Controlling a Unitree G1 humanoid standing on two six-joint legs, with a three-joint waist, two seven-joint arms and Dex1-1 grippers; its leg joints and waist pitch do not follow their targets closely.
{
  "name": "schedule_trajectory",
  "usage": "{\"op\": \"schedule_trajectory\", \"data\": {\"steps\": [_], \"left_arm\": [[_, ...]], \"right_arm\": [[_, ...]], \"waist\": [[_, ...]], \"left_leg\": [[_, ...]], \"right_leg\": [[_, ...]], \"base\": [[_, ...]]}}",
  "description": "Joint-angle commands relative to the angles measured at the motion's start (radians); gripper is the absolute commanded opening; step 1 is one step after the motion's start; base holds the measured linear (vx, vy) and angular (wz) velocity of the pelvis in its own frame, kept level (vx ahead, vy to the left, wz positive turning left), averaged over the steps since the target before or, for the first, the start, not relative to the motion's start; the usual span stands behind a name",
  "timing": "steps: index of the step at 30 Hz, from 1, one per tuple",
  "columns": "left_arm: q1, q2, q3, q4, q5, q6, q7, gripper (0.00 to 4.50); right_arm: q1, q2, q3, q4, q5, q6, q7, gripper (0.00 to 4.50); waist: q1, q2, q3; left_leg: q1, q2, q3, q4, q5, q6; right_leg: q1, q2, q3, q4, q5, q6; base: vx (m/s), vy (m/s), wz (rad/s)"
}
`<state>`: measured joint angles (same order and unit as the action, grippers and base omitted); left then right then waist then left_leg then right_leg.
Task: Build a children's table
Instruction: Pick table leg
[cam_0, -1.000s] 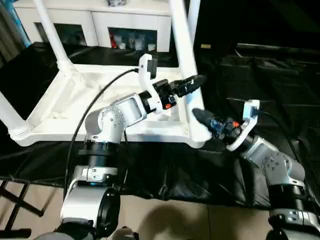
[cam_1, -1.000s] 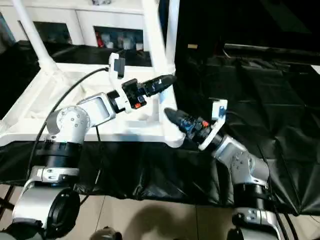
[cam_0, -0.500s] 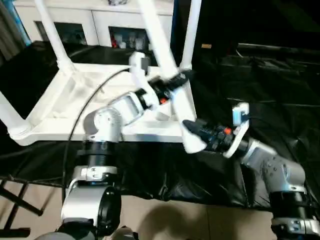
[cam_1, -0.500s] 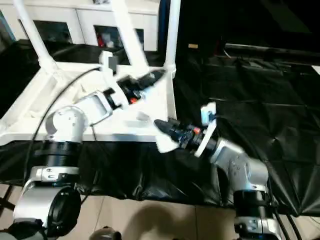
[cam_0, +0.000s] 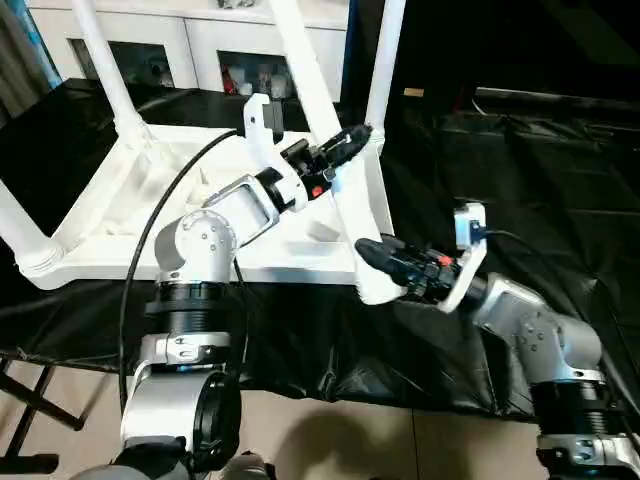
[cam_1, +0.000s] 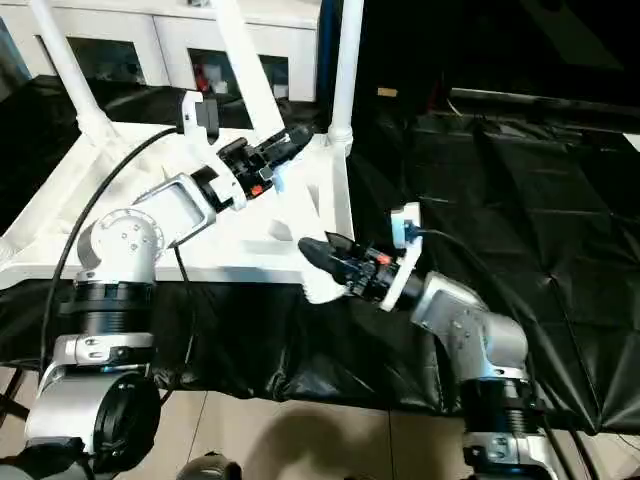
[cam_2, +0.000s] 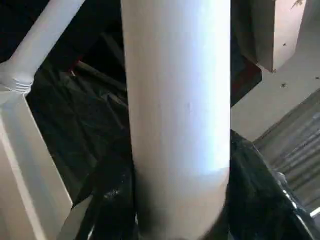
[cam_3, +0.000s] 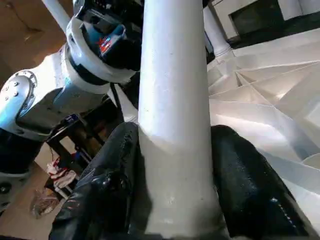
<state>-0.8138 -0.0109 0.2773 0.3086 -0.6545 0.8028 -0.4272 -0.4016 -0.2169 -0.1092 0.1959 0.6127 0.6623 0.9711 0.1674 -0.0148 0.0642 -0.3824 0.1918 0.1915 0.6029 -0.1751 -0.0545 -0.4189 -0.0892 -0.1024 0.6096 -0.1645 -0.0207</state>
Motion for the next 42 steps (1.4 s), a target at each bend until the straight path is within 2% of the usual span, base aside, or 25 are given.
{"op": "schedule_trajectory", "data": {"steps": [1, 4, 6, 7, 8, 9, 11, 12, 15, 17, 19, 21, 22, 23, 26, 28, 35, 37, 42], "left_arm": [[0.001, -0.007, -0.015, -0.024, -0.021, 0.009, 0.006, 2.32], [0.001, -0.007, -0.015, -0.024, -0.021, 0.009, 0.006, 2.32], [0.005, -0.002, -0.016, -0.028, -0.025, 0.013, -0.007, 2.08], [0.008, 0.008, -0.027, -0.034, -0.023, 0.013, -0.029, 2.01], [0.011, 0.022, -0.043, -0.044, -0.021, 0.015, -0.059, 1.96], [0.012, 0.029, -0.050, -0.049, -0.020, 0.017, -0.071, 1.93], [0.011, 0.053, -0.076, -0.063, -0.018, 0.029, -0.112, 1.86], [0.009, 0.065, -0.087, -0.066, -0.016, 0.032, -0.134, 1.85], [0.006, 0.081, -0.102, -0.065, -0.010, 0.032, -0.163, 1.83], [0.003, 0.115, -0.140, -0.070, 0.000, 0.029, -0.233, 1.82], [0.003, 0.126, -0.155, -0.079, -0.004, 0.035, -0.262, 1.82], [0.004, 0.160, -0.203, -0.095, -0.004, 0.051, -0.331, 1.82], [0.004, 0.160, -0.203, -0.095, -0.004, 0.051, -0.331, 1.82], [-0.002, 0.179, -0.228, -0.091, 0.004, 0.054, -0.361, 1.82], [-0.020, 0.195, -0.246, -0.071, 0.018, 0.047, -0.388, 1.82], [-0.031, 0.208, -0.263, -0.063, 0.022, 0.041, -0.419, 1.82], [-0.035, 0.217, -0.286, -0.066, 0.020, 0.038, -0.457, 1.82], [-0.037, 0.215, -0.295, -0.062, 0.022, 0.031, -0.464, 1.82], [-0.046, 0.215, -0.296, -0.046, 0.029, 0.023, -0.477, 1.81]], "right_arm": [[-0.014, -0.003, -0.002, -0.014, -0.022, -0.004, -0.021, 1.88], [-0.014, -0.003, -0.002, -0.014, -0.022, -0.004, -0.021, 1.88], [-0.022, 0.000, 0.003, -0.008, -0.040, -0.020, -0.046, 1.88], [-0.034, 0.000, 0.009, 0.003, -0.057, -0.024, -0.069, 2.23], [-0.048, -0.002, 0.013, 0.016, -0.067, -0.020, -0.086, 2.44], [-0.054, -0.003, 0.014, 0.021, -0.066, -0.017, -0.089, 2.58], [-0.080, -0.027, 0.026, 0.037, -0.059, 0.006, -0.064, 2.68], [-0.092, -0.042, 0.038, 0.041, -0.060, 0.012, -0.042, 2.80], [-0.110, -0.063, 0.056, 0.053, -0.072, 0.017, -0.021, 3.06], [-0.149, -0.104, 0.095, 0.083, -0.097, 0.037, 0.024, 3.24], [-0.164, -0.118, 0.109, 0.097, -0.100, 0.051, 0.051, 3.43], [-0.198, -0.149, 0.151, 0.125, -0.107, 0.067, 0.120, 3.45], [-0.198, -0.149, 0.151, 0.125, -0.107, 0.067, 0.120, 3.45], [-0.218, -0.164, 0.182, 0.141, -0.115, 0.061, 0.161, 3.45], [-0.245, -0.173, 0.213, 0.159, -0.126, 0.049, 0.200, 3.45], [-0.271, -0.170, 0.223, 0.183, -0.134, 0.043, 0.216, 3.45], [-0.291, -0.169, 0.254, 0.201, -0.133, 0.063, 0.266, 3.45], [-0.286, -0.177, 0.279, 0.194, -0.130, 0.084, 0.298, 3.45], [-0.289, -0.177, 0.292, 0.208, -0.136, 0.085, 0.315, 3.45]], "waist": [[-0.002, -0.010, -0.081], [-0.002, -0.011, -0.081], [-0.002, -0.009, -0.081], [-0.007, -0.004, -0.081], [-0.010, -0.006, -0.081], [-0.010, -0.004, -0.081], [-0.019, -0.006, -0.080], [-0.020, -0.004, -0.081], [-0.023, -0.007, -0.080], [-0.024, -0.011, -0.080], [-0.025, -0.011, -0.081], [-0.025, -0.012, -0.081], [-0.025, -0.011, -0.081], [-0.024, -0.016, -0.080], [-0.024, -0.017, -0.080], [-0.024, -0.015, -0.080], [-0.023, -0.012, -0.083], [-0.022, -0.012, -0.083], [-0.021, -0.012, -0.082]], "left_leg": [[0.013, 0.037, -0.021, -0.066, -0.142, 0.026], [0.012, 0.037, -0.021, -0.066, -0.142, 0.026], [0.011, 0.037, -0.022, -0.066, -0.141, 0.026], [0.012, 0.037, -0.022, -0.067, -0.145, 0.018], [0.013, 0.036, -0.022, -0.068, -0.145, 0.014], [0.013, 0.036, -0.024, -0.069, -0.149, 0.013], [0.015, 0.038, -0.022, -0.069, -0.151, 0.011], [0.016, 0.037, -0.022, -0.069, -0.153, 0.011], [0.014, 0.036, -0.019, -0.067, -0.144, 0.017], [0.014, 0.035, -0.019, -0.066, -0.138, 0.018], [0.015, 0.037, -0.018, -0.065, -0.129, 0.023], [0.014, 0.037, -0.018, -0.064, -0.125, 0.024], [0.014, 0.038, -0.018, -0.064, -0.124, 0.024], [0.013, 0.037, -0.018, -0.063, -0.128, 0.025], [0.013, 0.038, -0.017, -0.063, -0.124, 0.025], [0.016, 0.038, -0.017, -0.063, -0.127, 0.021], [0.015, 0.039, -0.017, -0.060, -0.109, 0.026], [0.014, 0.040, -0.017, -0.060, -0.111, 0.026], [0.014, 0.039, -0.017, -0.059, -0.123, 0.018]], "right_leg": [[0.064, -0.070, 0.051, -0.081, -0.270, -0.123], [0.065, -0.070, 0.051, -0.081, -0.271, -0.120], [0.066, -0.070, 0.051, -0.080, -0.271, -0.120], [0.063, -0.067, 0.050, -0.082, -0.264, -0.119], [0.066, -0.068, 0.050, -0.080, -0.265, -0.122], [0.066, -0.069, 0.049, -0.080, -0.270, -0.123], [0.065, -0.068, 0.051, -0.079, -0.267, -0.132], [0.065, -0.067, 0.051, -0.078, -0.267, -0.134], [0.067, -0.067, 0.052, -0.077, -0.254, -0.138], [0.068, -0.067, 0.053, -0.075, -0.253, -0.136], [0.067, -0.067, 0.054, -0.073, -0.246, -0.142], [0.068, -0.067, 0.054, -0.071, -0.236, -0.150], [0.068, -0.068, 0.054, -0.070, -0.233, -0.154], [0.068, -0.069, 0.053, -0.070, -0.242, -0.156], [0.068, -0.069, 0.054, -0.071, -0.252, -0.150], [0.065, -0.068, 0.054, -0.071, -0.263, -0.151], [0.068, -0.067, 0.054, -0.061, -0.193, -0.186], [0.069, -0.068, 0.054, -0.061, -0.194, -0.189], [0.069, -0.069, 0.054, -0.064, -0.216, -0.182]], "base": [[0.000, 0.000, 0.00], [0.000, 0.000, 0.00], [0.000, 0.000, 0.00], [0.000, 0.000, 0.00], [0.000, 0.000, 0.00], [0.000, 0.000, 0.00], [0.000, 0.000, 0.00], [0.000, 0.000, 0.00], [0.000, 0.000, 0.00], [0.000, 0.000, 0.00], [0.000, 0.000, 0.00], [0.000, 0.000, 0.00], [0.000, 0.000, 0.00], [0.000, 0.000, 0.00], [0.000, 0.000, 0.00], [0.000, 0.000, 0.00], [0.000, 0.000, 0.00], [0.000, 0.000, 0.00], [0.000, 0.000, 0.00]]}}
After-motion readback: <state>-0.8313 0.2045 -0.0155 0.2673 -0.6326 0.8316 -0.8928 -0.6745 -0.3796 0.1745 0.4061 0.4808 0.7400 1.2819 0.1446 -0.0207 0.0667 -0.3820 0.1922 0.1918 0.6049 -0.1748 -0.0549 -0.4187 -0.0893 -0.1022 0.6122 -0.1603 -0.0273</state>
